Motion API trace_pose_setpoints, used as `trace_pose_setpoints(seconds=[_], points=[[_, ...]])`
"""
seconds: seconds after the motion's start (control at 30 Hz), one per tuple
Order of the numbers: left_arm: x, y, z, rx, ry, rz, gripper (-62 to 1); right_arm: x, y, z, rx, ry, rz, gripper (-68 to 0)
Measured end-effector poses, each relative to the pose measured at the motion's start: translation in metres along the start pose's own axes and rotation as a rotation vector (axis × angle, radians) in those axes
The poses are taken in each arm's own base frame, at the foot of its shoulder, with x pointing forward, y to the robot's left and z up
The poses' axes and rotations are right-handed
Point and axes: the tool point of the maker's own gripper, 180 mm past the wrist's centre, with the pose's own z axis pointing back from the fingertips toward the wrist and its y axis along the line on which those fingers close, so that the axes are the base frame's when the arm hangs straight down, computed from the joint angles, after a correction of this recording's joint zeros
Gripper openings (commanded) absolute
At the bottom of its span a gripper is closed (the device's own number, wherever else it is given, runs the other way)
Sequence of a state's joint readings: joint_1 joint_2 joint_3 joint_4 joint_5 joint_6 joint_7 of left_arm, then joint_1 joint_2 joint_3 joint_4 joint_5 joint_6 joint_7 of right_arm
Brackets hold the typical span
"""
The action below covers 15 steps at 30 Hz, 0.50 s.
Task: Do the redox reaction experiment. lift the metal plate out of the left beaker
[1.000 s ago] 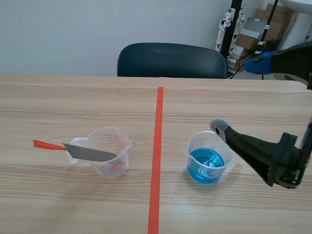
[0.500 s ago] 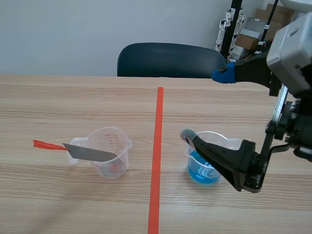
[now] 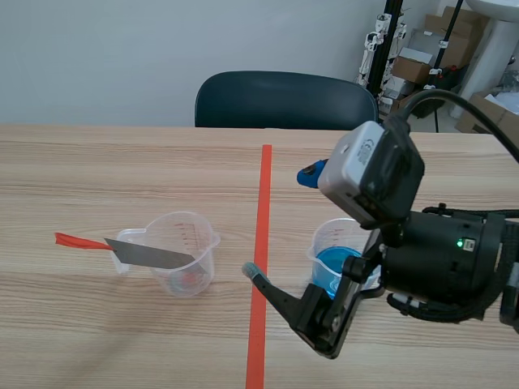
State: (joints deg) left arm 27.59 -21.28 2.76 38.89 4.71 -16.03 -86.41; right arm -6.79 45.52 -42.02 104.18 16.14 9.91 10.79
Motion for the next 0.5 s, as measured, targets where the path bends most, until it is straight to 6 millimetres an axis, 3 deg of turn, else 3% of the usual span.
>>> trace_pose_setpoints(seconds=[0.27,0.5], points=[[0.0,-0.002,-0.001,-0.004,-0.003,-0.002,-8.6,0.009,0.008,-0.024,-0.026,-0.022,0.048,0.4],[0.0,-0.002,-0.001,-0.005,-0.003,-0.002,-8.6,0.006,0.044,-0.045,0.064,0.044,0.081,0.4]])
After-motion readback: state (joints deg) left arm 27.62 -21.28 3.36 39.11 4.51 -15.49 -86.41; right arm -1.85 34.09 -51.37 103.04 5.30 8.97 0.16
